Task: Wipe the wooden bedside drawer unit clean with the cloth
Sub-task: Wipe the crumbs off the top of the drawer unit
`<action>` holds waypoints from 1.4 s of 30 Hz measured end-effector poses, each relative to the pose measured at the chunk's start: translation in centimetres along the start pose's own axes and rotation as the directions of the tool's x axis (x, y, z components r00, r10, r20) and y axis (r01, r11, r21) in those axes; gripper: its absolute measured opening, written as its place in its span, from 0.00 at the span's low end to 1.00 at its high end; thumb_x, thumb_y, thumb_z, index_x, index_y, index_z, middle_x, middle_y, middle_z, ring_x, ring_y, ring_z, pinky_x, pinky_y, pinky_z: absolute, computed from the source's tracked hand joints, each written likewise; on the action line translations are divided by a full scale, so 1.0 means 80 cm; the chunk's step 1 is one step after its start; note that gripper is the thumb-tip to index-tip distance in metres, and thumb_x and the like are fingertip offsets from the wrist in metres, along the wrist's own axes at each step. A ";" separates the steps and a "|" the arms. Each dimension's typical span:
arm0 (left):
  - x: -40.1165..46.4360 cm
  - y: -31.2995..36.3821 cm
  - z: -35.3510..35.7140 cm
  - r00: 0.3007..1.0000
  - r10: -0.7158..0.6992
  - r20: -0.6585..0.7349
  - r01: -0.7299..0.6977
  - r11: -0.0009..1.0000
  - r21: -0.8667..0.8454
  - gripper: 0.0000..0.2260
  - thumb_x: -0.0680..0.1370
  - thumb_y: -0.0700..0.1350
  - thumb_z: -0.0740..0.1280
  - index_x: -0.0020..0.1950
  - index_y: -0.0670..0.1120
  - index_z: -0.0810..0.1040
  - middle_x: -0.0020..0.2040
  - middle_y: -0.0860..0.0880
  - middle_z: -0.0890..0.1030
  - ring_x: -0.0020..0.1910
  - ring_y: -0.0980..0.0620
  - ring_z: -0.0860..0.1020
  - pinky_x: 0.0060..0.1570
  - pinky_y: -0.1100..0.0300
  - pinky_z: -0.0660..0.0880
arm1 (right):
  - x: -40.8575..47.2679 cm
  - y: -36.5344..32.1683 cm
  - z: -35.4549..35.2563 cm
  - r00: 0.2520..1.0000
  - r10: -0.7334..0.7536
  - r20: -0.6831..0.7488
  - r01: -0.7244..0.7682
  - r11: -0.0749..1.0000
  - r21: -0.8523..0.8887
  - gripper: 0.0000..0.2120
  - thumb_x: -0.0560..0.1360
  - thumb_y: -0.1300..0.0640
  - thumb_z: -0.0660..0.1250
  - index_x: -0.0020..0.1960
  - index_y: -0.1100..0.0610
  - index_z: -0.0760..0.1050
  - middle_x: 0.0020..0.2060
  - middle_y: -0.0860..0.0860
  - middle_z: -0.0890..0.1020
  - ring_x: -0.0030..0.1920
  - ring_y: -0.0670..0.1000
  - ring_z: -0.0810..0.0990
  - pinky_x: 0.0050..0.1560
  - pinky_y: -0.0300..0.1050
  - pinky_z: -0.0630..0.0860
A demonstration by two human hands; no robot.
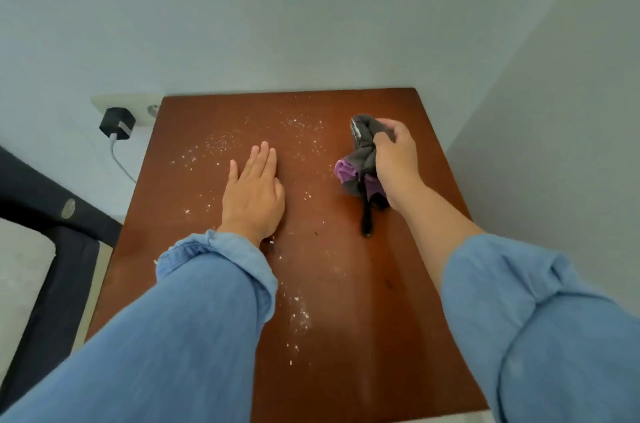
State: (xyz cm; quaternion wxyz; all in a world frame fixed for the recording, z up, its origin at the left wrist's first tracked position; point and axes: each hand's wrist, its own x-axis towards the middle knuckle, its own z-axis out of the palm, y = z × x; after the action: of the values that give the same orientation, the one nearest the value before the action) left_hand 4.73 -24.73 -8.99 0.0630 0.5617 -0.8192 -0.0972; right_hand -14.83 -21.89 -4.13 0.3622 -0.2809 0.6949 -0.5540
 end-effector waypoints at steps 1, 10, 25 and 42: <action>0.001 -0.005 0.002 1.000 0.006 -0.017 -0.006 1.000 0.000 0.24 0.81 0.46 0.46 0.78 0.46 0.49 0.79 0.51 0.48 0.77 0.55 0.46 0.75 0.49 0.42 | 0.016 -0.005 0.008 0.999 -0.030 -0.015 0.030 1.000 -0.008 0.14 0.78 0.64 0.54 0.58 0.51 0.71 0.49 0.47 0.78 0.45 0.46 0.79 0.43 0.39 0.78; 0.008 -0.009 0.010 0.998 -0.013 -0.062 0.007 0.996 -0.089 0.27 0.78 0.47 0.45 0.78 0.48 0.53 0.78 0.54 0.52 0.76 0.57 0.47 0.75 0.53 0.43 | 0.141 -0.018 0.094 0.987 -0.160 0.007 0.150 0.913 -0.380 0.16 0.80 0.62 0.51 0.66 0.56 0.66 0.56 0.56 0.78 0.52 0.53 0.78 0.49 0.45 0.74; 0.016 -0.015 0.013 0.997 -0.028 -0.069 0.022 0.997 -0.080 0.29 0.75 0.48 0.42 0.77 0.48 0.53 0.78 0.54 0.52 0.76 0.58 0.48 0.75 0.52 0.43 | 0.133 0.001 0.122 0.836 -0.243 0.492 0.519 0.641 -0.565 0.19 0.74 0.59 0.59 0.61 0.45 0.76 0.61 0.45 0.79 0.59 0.50 0.77 0.61 0.40 0.71; 0.015 -0.012 0.011 0.998 -0.016 -0.056 0.012 0.997 -0.072 0.25 0.79 0.43 0.50 0.77 0.46 0.55 0.78 0.51 0.53 0.77 0.54 0.49 0.75 0.50 0.44 | -0.098 0.074 0.025 0.841 -0.290 0.456 0.520 0.662 -0.539 0.17 0.69 0.61 0.64 0.54 0.47 0.81 0.58 0.41 0.80 0.62 0.39 0.73 0.64 0.33 0.64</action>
State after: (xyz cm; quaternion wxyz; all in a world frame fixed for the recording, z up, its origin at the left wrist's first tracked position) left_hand 4.97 -26.10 -10.07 0.1057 0.5674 -0.8091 -0.1108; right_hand -8.57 -15.48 -8.65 0.2197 -0.6262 0.6885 -0.2924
